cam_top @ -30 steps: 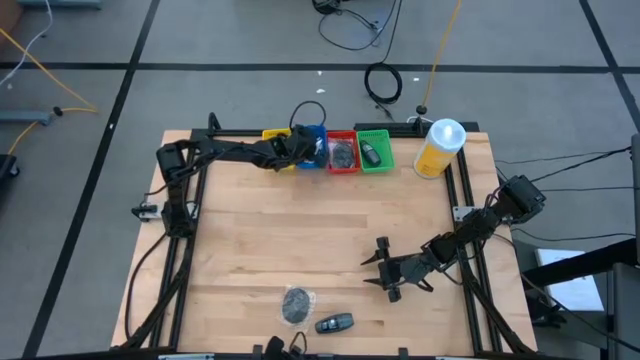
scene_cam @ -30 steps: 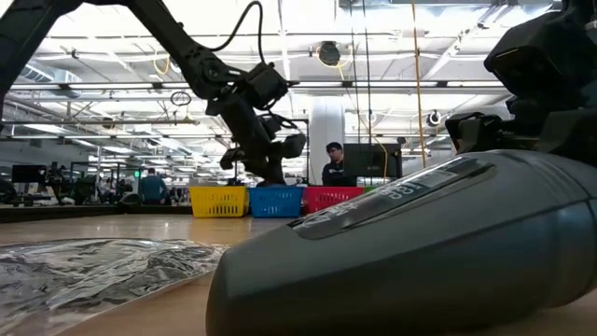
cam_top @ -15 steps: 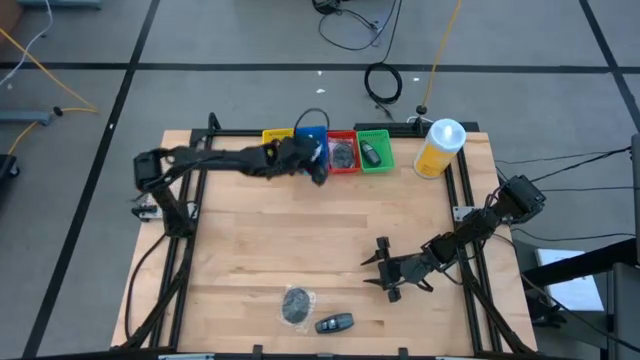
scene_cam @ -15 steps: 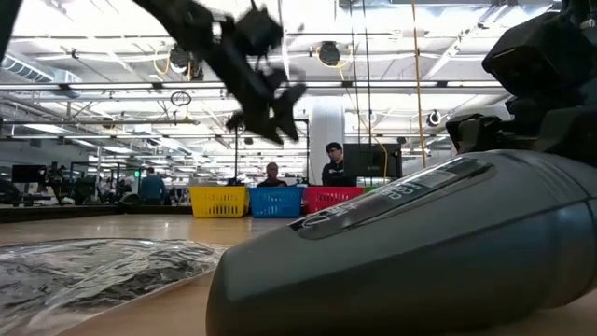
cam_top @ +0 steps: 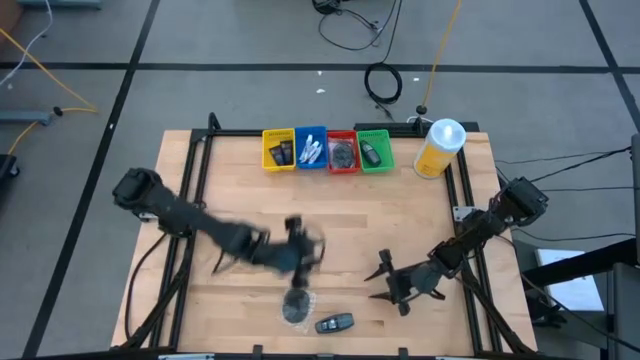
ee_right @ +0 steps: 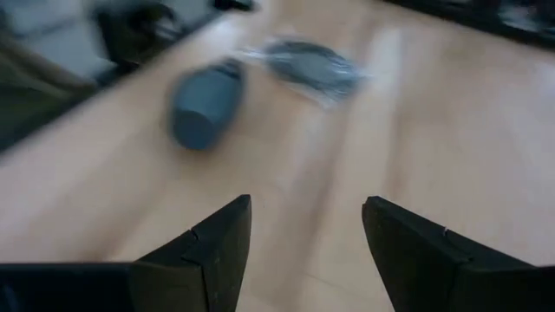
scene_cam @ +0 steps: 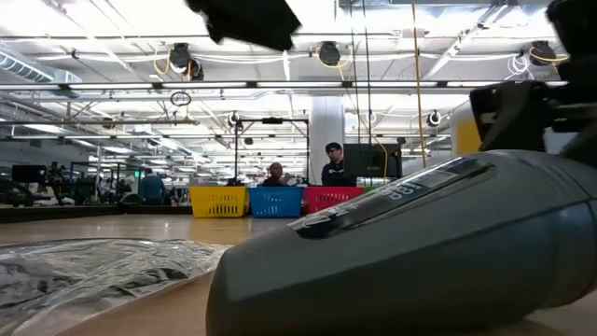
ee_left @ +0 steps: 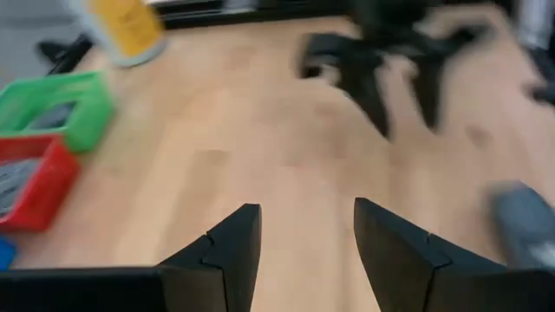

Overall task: Pick & Place Travel size toiletries
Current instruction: Put the gray deodorant into the green basket

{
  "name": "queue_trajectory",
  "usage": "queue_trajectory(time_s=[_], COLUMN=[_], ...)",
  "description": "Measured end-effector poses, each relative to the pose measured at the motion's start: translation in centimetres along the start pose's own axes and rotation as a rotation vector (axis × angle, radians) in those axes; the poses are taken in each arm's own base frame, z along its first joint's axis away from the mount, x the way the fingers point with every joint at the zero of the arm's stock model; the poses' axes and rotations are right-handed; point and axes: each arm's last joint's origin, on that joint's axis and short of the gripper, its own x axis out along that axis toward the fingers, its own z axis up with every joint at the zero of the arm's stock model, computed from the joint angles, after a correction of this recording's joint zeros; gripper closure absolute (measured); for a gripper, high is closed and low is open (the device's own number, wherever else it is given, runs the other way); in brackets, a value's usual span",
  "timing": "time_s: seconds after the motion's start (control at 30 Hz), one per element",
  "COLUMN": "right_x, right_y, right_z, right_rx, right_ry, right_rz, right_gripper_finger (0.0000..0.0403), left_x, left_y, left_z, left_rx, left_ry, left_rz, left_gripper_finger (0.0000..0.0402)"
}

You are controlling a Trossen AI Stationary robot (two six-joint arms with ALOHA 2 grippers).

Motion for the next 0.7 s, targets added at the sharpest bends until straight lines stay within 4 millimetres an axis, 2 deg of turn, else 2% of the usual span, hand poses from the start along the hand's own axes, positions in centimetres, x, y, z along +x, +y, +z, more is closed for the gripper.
queue_trajectory(time_s=[0.13, 0.3, 0.4, 0.53, 0.7], right_x=[-0.1, 0.4, 1.8, 4.3, 7.9], right_y=[0.7, 1.1, 1.8, 2.7, 3.8], right_z=[0.6, 1.9, 3.6, 5.5, 6.3], right_rx=[0.129, 0.192, 0.187, 0.17, 0.159], right_ry=[-0.05, -0.111, -0.112, -0.053, 0.023], right_rz=[0.204, 0.236, 0.243, 0.231, 0.212], right_gripper_finger=[0.019, 0.0183, 0.0161, 0.0115, 0.0071], left_x=[-1.3, -1.2, -0.5, 0.9, 2.0], left_y=[-5.0, -8.2, -9.0, -9.2, -8.5], left_z=[-2.1, -4.6, -5.7, -6.8, -7.0], left_rx=[0.088, 0.07, 0.043, 0.002, -0.087], left_ry=[-0.018, -0.031, -0.026, -0.01, -0.008], left_rz=[0.01, 0.074, 0.112, 0.157, 0.196], left_gripper_finger=[0.0218, 0.0218, 0.0218, 0.0218, 0.0218])
